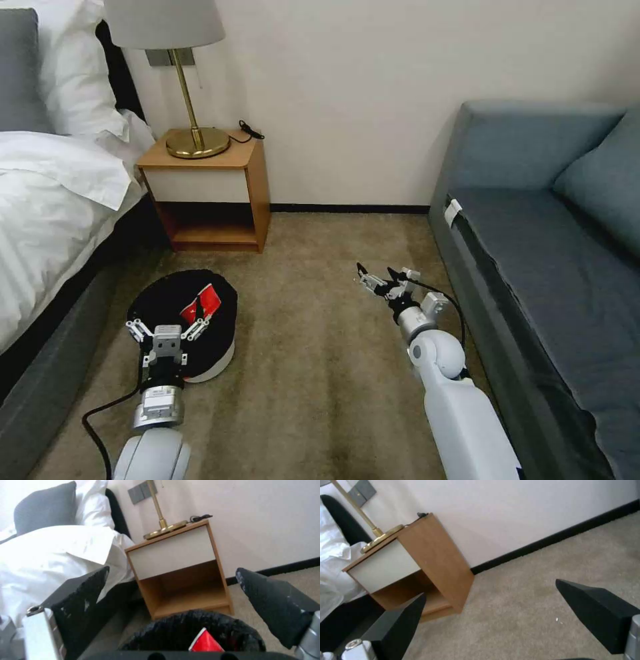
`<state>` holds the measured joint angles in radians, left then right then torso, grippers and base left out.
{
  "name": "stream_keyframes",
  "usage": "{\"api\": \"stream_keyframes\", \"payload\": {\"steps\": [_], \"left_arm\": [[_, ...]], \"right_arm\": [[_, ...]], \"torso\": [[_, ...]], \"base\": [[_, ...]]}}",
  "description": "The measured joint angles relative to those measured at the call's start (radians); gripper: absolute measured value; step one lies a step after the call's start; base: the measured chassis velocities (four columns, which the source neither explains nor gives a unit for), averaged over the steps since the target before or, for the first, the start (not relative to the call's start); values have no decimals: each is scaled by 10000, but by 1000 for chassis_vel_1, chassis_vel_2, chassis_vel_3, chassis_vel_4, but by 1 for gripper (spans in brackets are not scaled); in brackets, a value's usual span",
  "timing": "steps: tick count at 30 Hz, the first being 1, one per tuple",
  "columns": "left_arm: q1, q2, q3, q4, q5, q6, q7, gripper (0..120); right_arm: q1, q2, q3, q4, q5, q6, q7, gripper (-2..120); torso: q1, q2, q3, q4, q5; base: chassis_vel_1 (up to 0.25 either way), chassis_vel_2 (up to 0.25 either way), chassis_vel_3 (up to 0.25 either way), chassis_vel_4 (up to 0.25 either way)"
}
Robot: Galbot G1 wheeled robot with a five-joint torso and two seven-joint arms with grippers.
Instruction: Pick up the trash bin, then pick up the garbage on the floor and place it into the trash bin.
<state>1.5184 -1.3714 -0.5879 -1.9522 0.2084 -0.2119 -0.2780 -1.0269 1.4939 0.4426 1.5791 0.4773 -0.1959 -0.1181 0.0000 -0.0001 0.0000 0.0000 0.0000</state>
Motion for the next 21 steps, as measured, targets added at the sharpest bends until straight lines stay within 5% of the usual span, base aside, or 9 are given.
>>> {"api": "stream_keyframes", "payload": {"steps": [21], "left_arm": [[-29,-24,11,26,0,22,-66,100]], "right_arm": [[7,23,-12,15,-9,5,36,100]], "torso": [[0,0,1,0,0]], "base": [[0,0,0,0]]}}
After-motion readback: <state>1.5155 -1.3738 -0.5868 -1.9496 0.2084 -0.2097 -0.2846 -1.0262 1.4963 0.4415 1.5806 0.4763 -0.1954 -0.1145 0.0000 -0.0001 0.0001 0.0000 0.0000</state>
